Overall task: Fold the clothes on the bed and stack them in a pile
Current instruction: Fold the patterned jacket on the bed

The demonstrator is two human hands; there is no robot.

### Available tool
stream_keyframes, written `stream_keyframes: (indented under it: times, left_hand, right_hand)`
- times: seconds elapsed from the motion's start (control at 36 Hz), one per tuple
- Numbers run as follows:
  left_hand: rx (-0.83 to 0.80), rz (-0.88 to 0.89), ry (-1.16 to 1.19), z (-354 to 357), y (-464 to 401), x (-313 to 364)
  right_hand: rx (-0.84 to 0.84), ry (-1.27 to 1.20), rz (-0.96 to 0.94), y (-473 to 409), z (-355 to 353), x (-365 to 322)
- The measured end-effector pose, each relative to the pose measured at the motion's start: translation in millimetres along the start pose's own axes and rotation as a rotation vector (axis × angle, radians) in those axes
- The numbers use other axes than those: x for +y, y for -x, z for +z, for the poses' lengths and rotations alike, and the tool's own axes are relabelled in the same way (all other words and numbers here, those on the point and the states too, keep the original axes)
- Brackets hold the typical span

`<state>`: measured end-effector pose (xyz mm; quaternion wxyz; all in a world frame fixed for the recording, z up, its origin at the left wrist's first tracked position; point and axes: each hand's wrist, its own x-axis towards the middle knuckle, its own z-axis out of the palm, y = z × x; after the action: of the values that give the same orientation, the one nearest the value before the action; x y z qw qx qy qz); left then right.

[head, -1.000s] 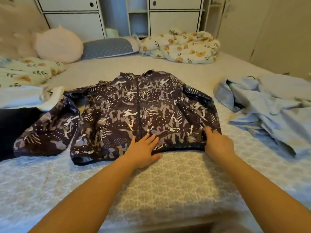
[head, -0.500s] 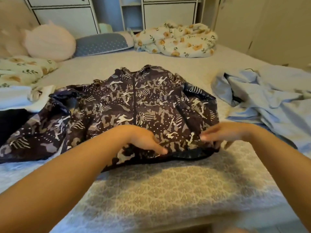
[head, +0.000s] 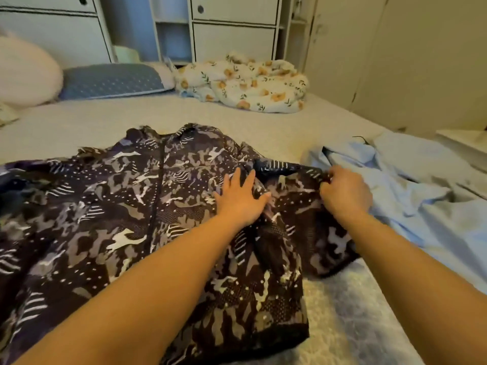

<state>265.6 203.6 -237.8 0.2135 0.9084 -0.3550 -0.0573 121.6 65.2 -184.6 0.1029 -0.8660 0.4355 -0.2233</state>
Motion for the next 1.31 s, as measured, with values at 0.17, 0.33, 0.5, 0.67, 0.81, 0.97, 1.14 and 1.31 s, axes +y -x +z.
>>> stream_keyframes:
  times: [0.17,0.33,0.5,0.67,0.81,0.97,1.14,1.31]
  left_hand:
    - [-0.198,0.186,-0.230,30.8,-29.5,-1.9]
    - [-0.382,0.095,0.165,38.8,-29.8,-5.2]
    - [0.166,0.318,-0.019,-15.6,-24.2,14.5]
    - [0.234,0.393,0.630,-54.9,-13.3,37.9]
    - [0.470,0.473,0.324,-99.7,-13.8,-6.4]
    - [0.478,0.185,-0.323,-140.3,-35.7,-118.4]
    - [-0.204,-0.340,-0.749,-148.2,-43.3,-222.9]
    - [-0.046,-0.130,-0.268,-108.1,-71.4,-191.8]
  right_hand:
    - [0.496,0.092,-0.056,-51.2,-56.9,42.5]
    - [0.319,0.142,-0.067,-47.4,-27.0,67.1]
    - [0.187,-0.359,-0.110,-38.9,-14.8,-1.5]
    - [-0.331,-0.783,-0.328,-19.6,-18.2,-84.9]
    - [-0.636,-0.993,-0.438,-16.8,-13.4,-117.2]
    - [-0.212,-0.768,-0.393,-32.3,16.9,-125.7]
    - [-0.435,-0.396,-0.305,-47.6,69.4,-101.4]
    - [-0.473,-0.336,-0.329,-57.0,110.0,-125.2]
